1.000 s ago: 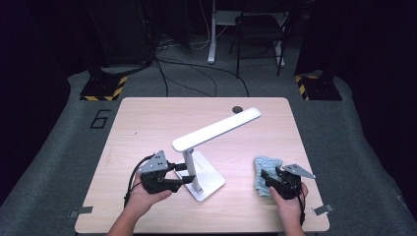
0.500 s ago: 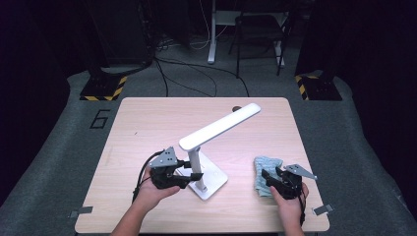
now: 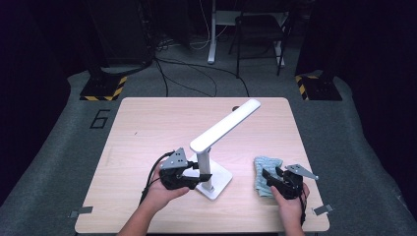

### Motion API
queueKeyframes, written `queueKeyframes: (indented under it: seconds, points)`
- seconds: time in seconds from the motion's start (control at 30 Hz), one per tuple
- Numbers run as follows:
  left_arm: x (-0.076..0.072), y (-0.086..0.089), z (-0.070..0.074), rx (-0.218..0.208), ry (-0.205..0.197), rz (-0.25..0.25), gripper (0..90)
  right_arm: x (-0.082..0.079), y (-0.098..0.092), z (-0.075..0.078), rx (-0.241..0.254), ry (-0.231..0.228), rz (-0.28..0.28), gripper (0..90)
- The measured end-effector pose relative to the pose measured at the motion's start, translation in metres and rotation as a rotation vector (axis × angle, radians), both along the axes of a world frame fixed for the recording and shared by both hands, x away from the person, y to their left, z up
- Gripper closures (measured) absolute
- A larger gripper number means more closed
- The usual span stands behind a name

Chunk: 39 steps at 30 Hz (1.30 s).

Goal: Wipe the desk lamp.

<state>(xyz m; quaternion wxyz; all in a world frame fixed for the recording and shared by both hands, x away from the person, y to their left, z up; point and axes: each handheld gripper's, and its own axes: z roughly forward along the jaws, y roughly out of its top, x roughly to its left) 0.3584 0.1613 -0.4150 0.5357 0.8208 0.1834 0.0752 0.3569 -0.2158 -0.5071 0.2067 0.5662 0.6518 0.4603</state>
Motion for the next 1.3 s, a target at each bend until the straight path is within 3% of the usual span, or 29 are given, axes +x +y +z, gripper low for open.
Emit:
queueKeyframes:
  seconds: [0.1,0.3,0.43,0.57,0.63,0.87,1.17,1.23,1.3]
  points:
    - [-0.003,-0.002,0.000,0.002,0.008,-0.043,54.2,0.000,0.000,0.000,0.006,0.001,-0.003,42.5]
    - [-0.006,-0.009,0.001,-0.002,0.001,-0.082,55.3,0.000,0.000,0.000,0.011,0.003,-0.003,42.4]
    - [-0.009,-0.013,0.001,0.006,0.000,-0.122,60.1,0.001,-0.001,-0.001,0.013,0.008,-0.003,42.4]
    - [-0.012,-0.017,0.001,0.014,-0.006,-0.104,62.7,0.001,-0.001,-0.002,0.019,0.007,-0.003,42.4]
    - [-0.014,-0.019,0.001,0.035,-0.038,-0.091,65.2,0.001,-0.002,-0.002,0.023,0.010,-0.002,42.4]
    - [-0.014,-0.019,0.002,0.057,-0.053,-0.029,74.0,0.002,-0.004,-0.003,0.043,0.023,-0.014,42.4]
    - [-0.013,-0.011,0.002,0.045,-0.040,0.015,79.4,0.002,-0.004,-0.004,0.053,0.030,-0.018,42.4]
    - [-0.012,-0.010,0.002,0.035,-0.043,0.026,87.4,0.002,-0.004,-0.004,0.054,0.035,-0.019,42.4]
    - [-0.010,-0.010,0.002,0.024,-0.031,0.042,88.1,0.002,-0.004,-0.005,0.056,0.035,-0.019,42.4]
